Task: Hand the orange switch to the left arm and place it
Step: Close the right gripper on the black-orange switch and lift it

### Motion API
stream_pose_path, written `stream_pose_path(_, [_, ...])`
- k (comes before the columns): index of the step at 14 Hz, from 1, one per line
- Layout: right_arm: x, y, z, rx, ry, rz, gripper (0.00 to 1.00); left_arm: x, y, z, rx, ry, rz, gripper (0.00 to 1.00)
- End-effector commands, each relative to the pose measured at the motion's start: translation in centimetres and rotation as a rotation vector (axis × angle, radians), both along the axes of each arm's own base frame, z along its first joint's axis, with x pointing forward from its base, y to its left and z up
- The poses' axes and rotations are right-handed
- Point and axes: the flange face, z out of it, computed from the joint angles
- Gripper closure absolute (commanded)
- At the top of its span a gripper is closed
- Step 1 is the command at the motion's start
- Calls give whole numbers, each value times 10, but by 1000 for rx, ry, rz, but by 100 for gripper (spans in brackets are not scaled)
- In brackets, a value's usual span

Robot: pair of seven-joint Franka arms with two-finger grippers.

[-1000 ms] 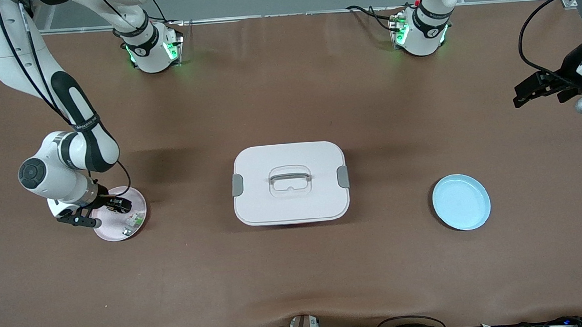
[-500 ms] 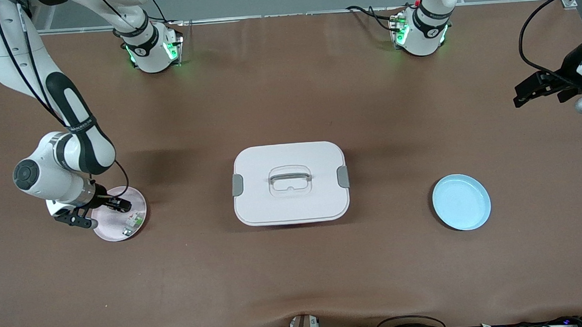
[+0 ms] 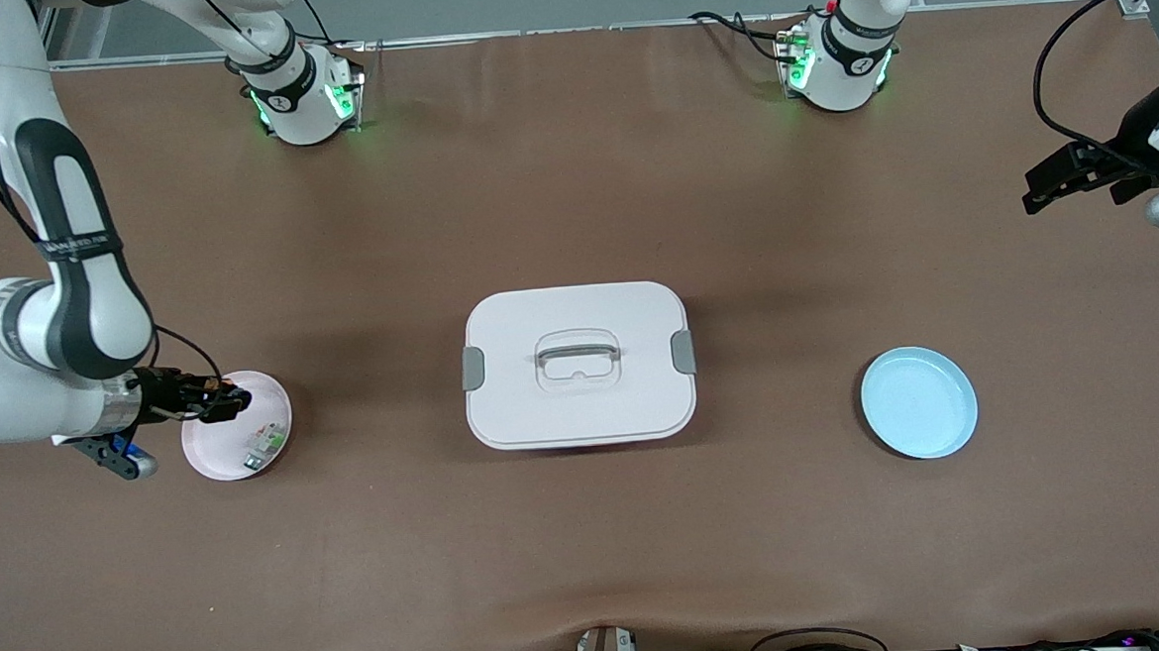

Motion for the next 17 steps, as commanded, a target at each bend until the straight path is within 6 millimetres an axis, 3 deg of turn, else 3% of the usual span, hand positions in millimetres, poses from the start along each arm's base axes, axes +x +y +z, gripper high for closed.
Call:
stream_pose_path(1, [5, 19, 26, 53, 67, -115, 100, 2, 2, 5, -3, 4, -20, 0])
stream_pose_path(5, [4, 40, 61, 160, 209, -298, 100, 2, 9, 5, -17, 6, -3, 0])
stream_pose_path(8, [5, 56, 102, 179, 295, -460, 100, 0, 1, 8, -99, 0, 7, 0])
stream_pose_path(10, [8, 79, 118, 170, 332, -515, 100, -1, 7, 9, -209, 5, 42, 0])
stream_pose_path(13, [8, 107, 141, 213, 389, -617, 100, -2, -10, 4, -393, 53, 48, 0])
stream_pose_path(17, [10, 163, 174, 173, 400, -669, 100, -2, -32, -19, -635, 121, 80, 0])
